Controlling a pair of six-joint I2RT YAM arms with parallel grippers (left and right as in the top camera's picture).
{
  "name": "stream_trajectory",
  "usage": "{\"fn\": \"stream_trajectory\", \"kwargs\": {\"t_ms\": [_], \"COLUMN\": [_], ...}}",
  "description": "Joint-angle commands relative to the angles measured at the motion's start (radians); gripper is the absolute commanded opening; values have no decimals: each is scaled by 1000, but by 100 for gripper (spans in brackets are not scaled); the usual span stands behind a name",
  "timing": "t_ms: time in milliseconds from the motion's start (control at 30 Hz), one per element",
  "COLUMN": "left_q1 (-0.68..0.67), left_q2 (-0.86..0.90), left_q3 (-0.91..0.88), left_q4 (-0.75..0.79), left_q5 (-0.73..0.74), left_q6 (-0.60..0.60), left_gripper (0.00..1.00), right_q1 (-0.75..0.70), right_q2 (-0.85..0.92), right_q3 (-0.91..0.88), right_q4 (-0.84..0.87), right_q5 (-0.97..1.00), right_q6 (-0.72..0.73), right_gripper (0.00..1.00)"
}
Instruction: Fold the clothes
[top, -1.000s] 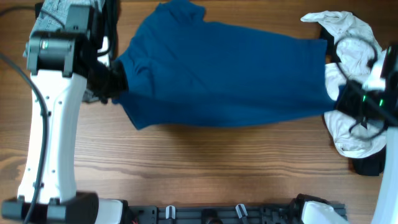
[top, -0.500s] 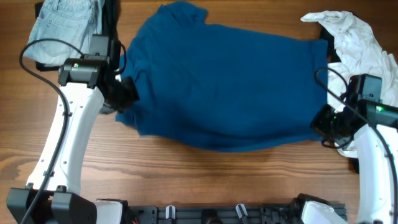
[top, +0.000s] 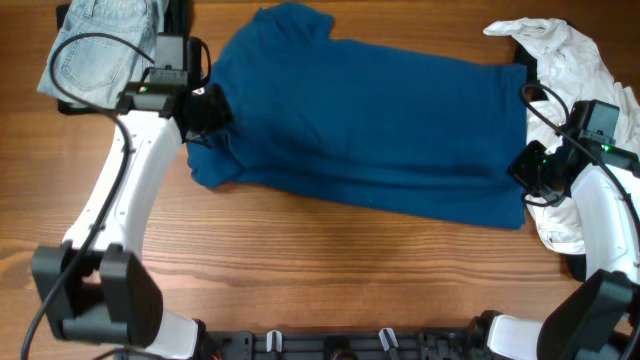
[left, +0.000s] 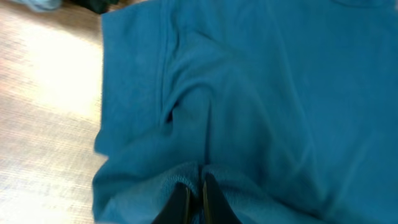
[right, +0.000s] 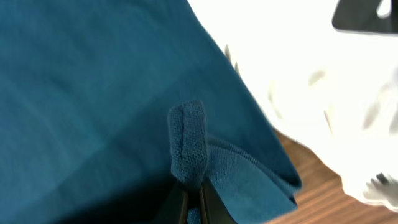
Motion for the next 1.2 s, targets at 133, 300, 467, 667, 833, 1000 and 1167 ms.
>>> {"fn": "stream_trajectory", "kwargs": {"t_ms": [133, 300, 467, 667, 833, 1000, 1167], "left_q1": [8, 2, -5, -21, -18, 15, 6], "left_q2": [157, 186, 215, 235, 235, 212, 209], "left_q3": [4, 4, 4, 4, 4, 121, 417], "left_q4": [220, 278, 336, 391, 383, 267, 92], "left_q5": [-23, -19, -19, -19, -25, -26, 25], "left_q6": [36, 36, 36, 36, 108, 153, 228], "left_gripper": [4, 4, 6, 22, 100, 100, 100], "right_q1": [-4, -4, -4, -4, -4, -4, 13], "right_q2": [133, 187, 204, 207, 204, 176, 171], "right_q3": [-2, -2, -2, -2, 17, 278, 693], "right_q4": [115, 162, 193, 217, 189, -51, -316], "right_q5": [-8, -3, 2, 19, -5, -31, -79], "right_q6": [-21, -36, -36, -35, -39, -115, -303], "right_gripper": [4, 4, 4, 5, 75, 94, 100]}}
